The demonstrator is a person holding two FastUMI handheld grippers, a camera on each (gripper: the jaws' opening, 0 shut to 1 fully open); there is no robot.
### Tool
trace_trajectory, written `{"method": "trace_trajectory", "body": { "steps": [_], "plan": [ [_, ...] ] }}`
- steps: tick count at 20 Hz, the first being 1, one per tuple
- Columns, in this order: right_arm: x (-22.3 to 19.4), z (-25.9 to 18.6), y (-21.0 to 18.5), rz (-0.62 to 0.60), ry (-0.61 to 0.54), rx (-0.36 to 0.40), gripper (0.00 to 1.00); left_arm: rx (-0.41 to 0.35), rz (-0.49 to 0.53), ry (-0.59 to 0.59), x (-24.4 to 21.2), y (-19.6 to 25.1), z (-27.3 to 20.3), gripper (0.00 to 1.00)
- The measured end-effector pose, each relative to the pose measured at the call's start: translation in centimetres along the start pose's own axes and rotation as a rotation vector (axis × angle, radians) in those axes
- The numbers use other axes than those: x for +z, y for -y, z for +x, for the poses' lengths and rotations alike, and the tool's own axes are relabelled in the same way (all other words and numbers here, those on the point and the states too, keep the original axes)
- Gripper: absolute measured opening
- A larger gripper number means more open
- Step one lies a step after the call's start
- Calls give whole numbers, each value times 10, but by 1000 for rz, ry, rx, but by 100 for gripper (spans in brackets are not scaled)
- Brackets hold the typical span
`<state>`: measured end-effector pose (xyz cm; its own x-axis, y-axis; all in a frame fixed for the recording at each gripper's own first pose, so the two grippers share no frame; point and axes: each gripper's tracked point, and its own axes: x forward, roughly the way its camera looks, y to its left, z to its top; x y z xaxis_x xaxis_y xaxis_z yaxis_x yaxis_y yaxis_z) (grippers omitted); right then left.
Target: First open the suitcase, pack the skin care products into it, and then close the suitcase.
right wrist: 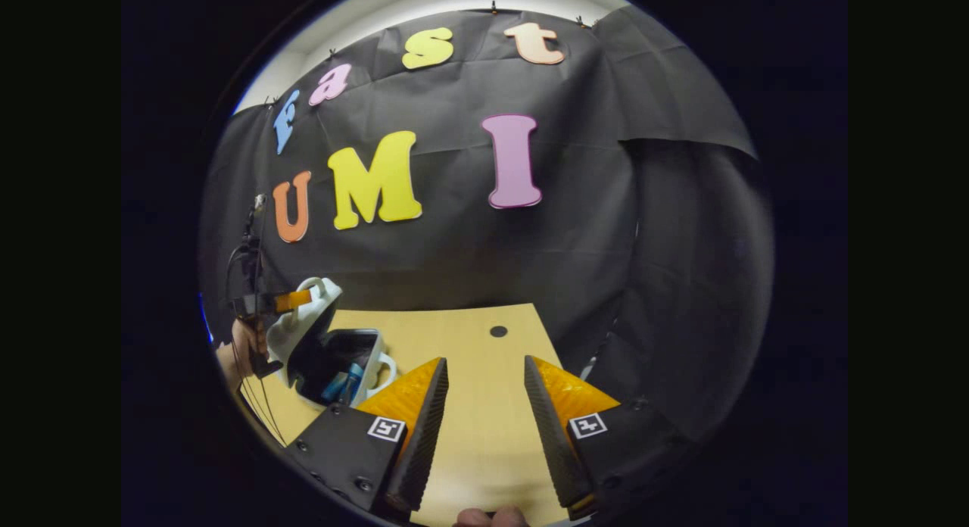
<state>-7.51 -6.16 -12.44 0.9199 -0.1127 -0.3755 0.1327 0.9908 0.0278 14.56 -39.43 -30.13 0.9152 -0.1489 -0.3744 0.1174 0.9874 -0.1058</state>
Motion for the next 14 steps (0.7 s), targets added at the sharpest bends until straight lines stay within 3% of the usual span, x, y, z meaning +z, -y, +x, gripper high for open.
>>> {"method": "trace_trajectory", "body": {
  "steps": [7,14],
  "plan": [
    [-10,-6,52,-10,-59,-104,61,-53,41,-157,-84,56,53,7],
    [-20,-2,62,-9,-102,-125,61,2,263,-231,-135,70,76,7]
  ]
}}
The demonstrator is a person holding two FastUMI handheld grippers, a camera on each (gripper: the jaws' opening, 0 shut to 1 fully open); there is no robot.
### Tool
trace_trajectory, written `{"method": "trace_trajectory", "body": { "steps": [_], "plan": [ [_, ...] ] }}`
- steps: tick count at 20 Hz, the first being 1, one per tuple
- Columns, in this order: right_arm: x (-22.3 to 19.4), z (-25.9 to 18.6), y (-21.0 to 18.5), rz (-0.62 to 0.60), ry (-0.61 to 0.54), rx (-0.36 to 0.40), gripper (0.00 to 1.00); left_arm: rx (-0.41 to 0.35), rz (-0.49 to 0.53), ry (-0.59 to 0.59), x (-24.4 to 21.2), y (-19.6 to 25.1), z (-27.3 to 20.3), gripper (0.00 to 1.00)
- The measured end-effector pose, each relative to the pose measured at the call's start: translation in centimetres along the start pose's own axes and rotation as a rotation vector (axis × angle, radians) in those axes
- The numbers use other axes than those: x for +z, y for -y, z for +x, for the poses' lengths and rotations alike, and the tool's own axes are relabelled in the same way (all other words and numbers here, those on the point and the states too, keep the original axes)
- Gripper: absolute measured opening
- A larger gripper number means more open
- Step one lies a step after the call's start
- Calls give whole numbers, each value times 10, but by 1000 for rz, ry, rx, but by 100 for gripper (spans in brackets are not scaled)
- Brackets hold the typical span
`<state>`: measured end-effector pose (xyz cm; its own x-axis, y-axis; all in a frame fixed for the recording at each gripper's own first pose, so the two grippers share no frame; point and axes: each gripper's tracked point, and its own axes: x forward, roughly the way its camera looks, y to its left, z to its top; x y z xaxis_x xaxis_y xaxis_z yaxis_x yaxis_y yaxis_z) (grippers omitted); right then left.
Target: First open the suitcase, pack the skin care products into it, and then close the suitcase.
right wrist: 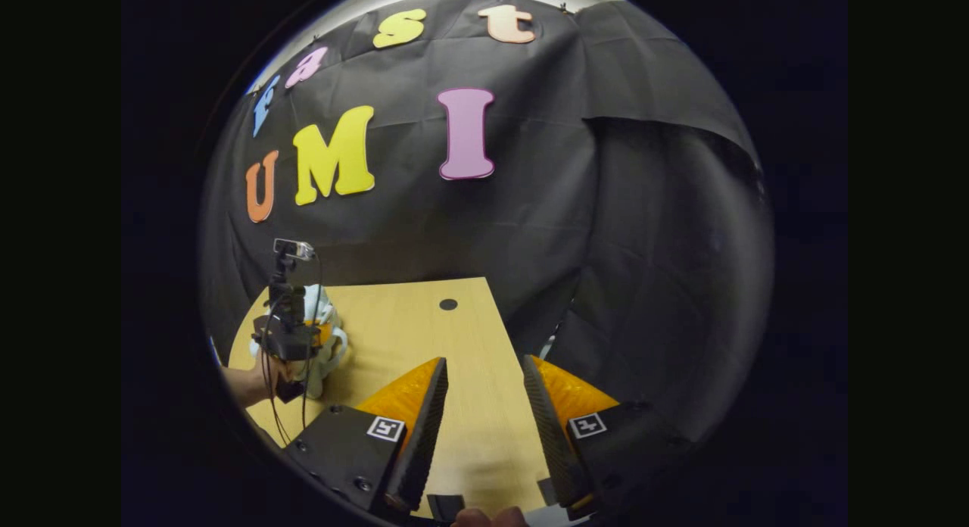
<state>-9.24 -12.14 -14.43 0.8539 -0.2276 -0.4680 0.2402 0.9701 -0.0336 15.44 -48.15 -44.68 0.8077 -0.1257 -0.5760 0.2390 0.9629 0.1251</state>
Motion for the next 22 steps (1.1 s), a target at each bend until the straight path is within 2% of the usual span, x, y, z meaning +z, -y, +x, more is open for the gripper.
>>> {"method": "trace_trajectory", "body": {
  "steps": [3,5,8,9,10,11,12,13,14,16,22],
  "plan": [
    [3,2,-4,1,4,13,61,56,81,-22,-8,4,8,10],
    [4,2,-6,-7,7,19,61,61,124,-42,-14,7,12,16],
    [7,2,-6,-17,17,26,61,30,95,-40,-17,17,13,27],
    [8,3,-6,-18,20,26,61,39,97,-30,-11,16,9,34],
    [9,3,-7,-18,23,29,61,47,88,-13,-6,14,4,46],
    [11,4,-9,-21,28,34,61,43,62,13,-1,13,-2,52],
    [13,5,-13,-28,37,43,61,32,26,39,7,13,-11,75],
    [18,7,-19,-34,49,54,61,28,-11,68,17,11,-22,75],
    [24,8,-27,-38,64,70,61,30,-37,106,29,6,-36,89],
    [37,12,-45,-36,97,106,61,31,-93,185,56,-6,-68,97],
    [92,12,-119,-70,242,240,63,81,-215,368,119,-48,-175,98]
  ]
}}
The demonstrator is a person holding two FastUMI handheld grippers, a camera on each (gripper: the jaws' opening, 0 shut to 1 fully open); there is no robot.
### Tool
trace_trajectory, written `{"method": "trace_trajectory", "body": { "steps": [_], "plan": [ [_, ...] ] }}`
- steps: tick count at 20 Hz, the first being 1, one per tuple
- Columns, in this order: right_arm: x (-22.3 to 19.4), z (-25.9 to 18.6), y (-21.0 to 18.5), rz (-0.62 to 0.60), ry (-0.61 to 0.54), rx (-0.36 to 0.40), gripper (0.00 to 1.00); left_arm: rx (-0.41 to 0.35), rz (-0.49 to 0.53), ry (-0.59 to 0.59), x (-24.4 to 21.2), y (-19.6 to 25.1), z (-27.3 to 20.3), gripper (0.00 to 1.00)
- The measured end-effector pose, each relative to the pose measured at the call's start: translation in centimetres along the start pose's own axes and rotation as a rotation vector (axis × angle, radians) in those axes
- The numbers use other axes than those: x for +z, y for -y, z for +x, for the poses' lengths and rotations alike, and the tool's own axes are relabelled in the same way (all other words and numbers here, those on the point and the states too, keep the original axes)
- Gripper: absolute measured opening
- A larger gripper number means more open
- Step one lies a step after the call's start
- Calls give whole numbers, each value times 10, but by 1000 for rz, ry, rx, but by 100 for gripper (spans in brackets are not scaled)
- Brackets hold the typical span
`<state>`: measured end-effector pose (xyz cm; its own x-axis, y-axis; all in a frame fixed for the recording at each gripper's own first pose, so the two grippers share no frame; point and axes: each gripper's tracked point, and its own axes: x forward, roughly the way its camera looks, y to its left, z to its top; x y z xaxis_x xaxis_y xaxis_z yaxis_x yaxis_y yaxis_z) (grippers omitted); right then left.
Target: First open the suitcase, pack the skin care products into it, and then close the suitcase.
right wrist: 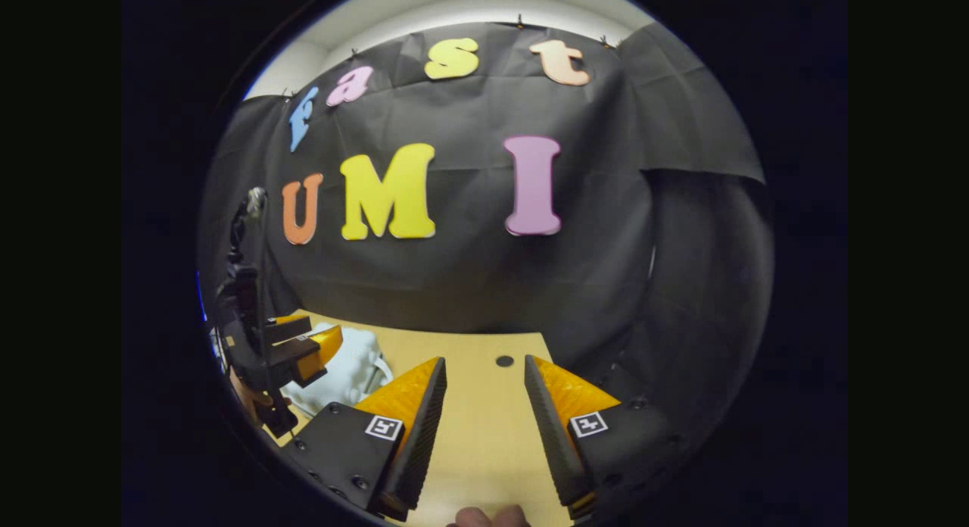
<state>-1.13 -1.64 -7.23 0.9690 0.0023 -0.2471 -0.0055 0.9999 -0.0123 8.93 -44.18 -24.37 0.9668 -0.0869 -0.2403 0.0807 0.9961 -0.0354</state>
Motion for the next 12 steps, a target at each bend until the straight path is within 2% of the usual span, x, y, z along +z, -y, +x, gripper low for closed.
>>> {"method": "trace_trajectory", "body": {
  "steps": [6,9,10,12],
  "plan": [
    [41,6,-57,-17,137,55,65,46,-16,123,57,-25,-50,98],
    [45,4,-75,-31,160,68,66,66,-27,164,69,-37,-62,98],
    [46,3,-77,-36,170,65,64,74,-32,174,70,-41,-65,98],
    [48,2,-79,-45,185,46,66,93,-35,179,68,-48,-70,98]
  ]
}}
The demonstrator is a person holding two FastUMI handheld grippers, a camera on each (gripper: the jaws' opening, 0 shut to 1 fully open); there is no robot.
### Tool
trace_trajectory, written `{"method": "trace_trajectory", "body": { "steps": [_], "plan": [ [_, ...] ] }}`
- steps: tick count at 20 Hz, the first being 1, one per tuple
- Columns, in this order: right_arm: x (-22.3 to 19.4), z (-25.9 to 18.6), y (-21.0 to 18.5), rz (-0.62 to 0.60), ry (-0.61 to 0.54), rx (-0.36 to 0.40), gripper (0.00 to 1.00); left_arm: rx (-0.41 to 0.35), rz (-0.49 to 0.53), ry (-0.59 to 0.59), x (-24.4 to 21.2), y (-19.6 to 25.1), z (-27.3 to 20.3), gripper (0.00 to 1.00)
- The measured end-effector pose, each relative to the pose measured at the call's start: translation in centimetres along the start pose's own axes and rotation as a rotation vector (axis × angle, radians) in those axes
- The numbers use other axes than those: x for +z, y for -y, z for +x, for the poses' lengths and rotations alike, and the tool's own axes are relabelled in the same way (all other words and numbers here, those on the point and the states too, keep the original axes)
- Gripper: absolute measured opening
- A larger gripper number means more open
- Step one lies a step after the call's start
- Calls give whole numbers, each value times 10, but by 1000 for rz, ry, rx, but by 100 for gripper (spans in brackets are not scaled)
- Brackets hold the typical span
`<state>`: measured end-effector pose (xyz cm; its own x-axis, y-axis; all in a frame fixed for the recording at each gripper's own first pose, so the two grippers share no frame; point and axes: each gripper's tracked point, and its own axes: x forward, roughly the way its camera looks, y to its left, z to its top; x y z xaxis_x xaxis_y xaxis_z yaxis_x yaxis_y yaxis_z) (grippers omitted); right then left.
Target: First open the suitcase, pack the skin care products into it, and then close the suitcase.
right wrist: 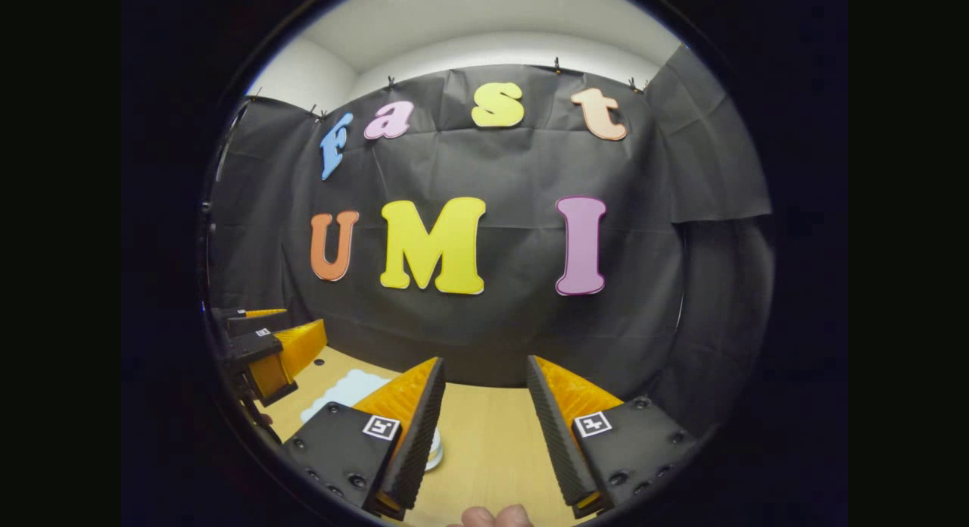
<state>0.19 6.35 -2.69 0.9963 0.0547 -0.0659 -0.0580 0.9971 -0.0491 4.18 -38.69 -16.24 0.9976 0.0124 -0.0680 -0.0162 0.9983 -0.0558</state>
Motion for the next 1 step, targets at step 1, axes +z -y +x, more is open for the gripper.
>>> {"method": "trace_trajectory", "body": {
  "steps": [1],
  "plan": [
    [1,-1,-2,-1,3,-8,66,17,-4,5,2,-5,-2,98]
  ]
}}
